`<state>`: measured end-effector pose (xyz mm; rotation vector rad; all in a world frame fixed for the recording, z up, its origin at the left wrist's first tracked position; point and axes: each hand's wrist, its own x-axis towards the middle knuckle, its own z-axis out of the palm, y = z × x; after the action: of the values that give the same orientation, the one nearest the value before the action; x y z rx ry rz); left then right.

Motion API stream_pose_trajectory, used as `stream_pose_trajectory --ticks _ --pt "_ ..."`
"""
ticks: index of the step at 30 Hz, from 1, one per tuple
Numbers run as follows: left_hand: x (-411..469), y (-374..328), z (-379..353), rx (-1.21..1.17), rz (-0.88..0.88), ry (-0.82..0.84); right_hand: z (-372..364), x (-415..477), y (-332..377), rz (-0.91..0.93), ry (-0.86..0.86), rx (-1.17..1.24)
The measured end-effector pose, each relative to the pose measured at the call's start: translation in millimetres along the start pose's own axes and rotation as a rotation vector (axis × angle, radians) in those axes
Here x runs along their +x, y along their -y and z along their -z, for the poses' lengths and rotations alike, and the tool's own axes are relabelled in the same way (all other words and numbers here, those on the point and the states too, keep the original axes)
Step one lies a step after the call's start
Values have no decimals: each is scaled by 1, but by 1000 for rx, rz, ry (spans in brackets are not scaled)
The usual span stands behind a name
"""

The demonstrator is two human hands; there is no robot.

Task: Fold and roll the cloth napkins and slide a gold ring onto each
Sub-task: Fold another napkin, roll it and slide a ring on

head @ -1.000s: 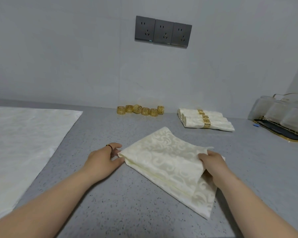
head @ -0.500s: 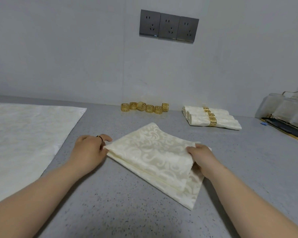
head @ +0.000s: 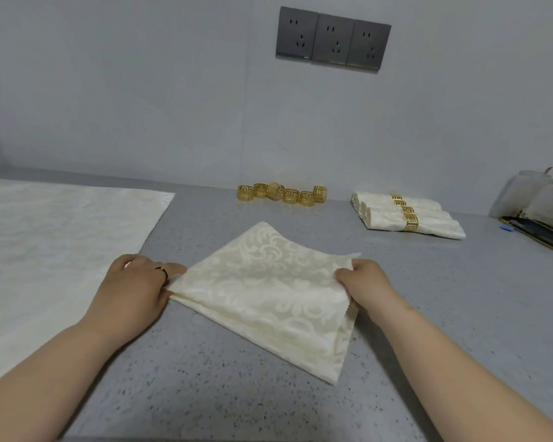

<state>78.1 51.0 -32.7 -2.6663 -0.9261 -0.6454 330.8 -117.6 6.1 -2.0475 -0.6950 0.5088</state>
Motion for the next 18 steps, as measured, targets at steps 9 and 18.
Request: stream_pose_trajectory --ticks 9,18 --pt "5 -17 12 -613 119 30 9 -15 -17 -114 37 165" --pt "27 -70 8 -308 -39 496 20 -18 -19 -200 117 488"
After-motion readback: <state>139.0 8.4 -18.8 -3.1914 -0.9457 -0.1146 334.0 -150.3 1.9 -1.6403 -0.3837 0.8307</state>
